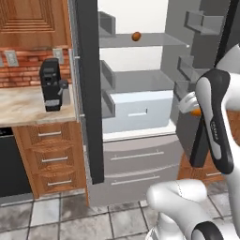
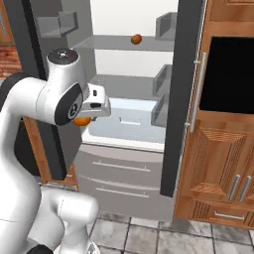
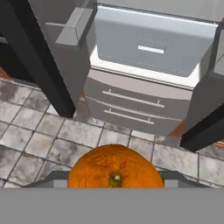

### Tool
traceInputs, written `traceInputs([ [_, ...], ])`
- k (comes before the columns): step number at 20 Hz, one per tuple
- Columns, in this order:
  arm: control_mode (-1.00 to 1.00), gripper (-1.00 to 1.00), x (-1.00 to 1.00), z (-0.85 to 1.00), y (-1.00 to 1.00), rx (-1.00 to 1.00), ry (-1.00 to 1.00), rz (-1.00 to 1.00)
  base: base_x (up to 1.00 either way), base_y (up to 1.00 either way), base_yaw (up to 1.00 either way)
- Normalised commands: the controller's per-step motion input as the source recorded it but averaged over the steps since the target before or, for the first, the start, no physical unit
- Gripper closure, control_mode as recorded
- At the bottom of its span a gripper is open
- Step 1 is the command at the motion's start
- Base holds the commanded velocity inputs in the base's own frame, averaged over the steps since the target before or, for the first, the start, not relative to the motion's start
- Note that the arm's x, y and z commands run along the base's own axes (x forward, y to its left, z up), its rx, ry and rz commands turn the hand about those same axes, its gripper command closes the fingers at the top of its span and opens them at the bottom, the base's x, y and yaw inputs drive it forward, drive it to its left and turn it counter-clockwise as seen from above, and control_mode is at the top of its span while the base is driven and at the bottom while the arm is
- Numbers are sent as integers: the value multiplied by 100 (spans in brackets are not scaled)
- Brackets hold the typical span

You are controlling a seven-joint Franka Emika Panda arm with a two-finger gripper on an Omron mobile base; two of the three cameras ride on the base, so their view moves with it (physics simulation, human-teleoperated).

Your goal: Pick the mango and tangerine from the fridge and place them inside the tupperware on the counter.

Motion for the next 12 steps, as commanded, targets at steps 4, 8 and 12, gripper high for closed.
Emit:
traceInputs([
  [4, 100, 100, 0, 0, 0, 0, 0, 0, -57, 66, 0],
  [8, 100, 100, 0, 0, 0, 0, 0, 0, 0, 100, 0],
  [12, 100, 100, 0, 0, 0, 0, 0, 0, 3, 100, 0],
])
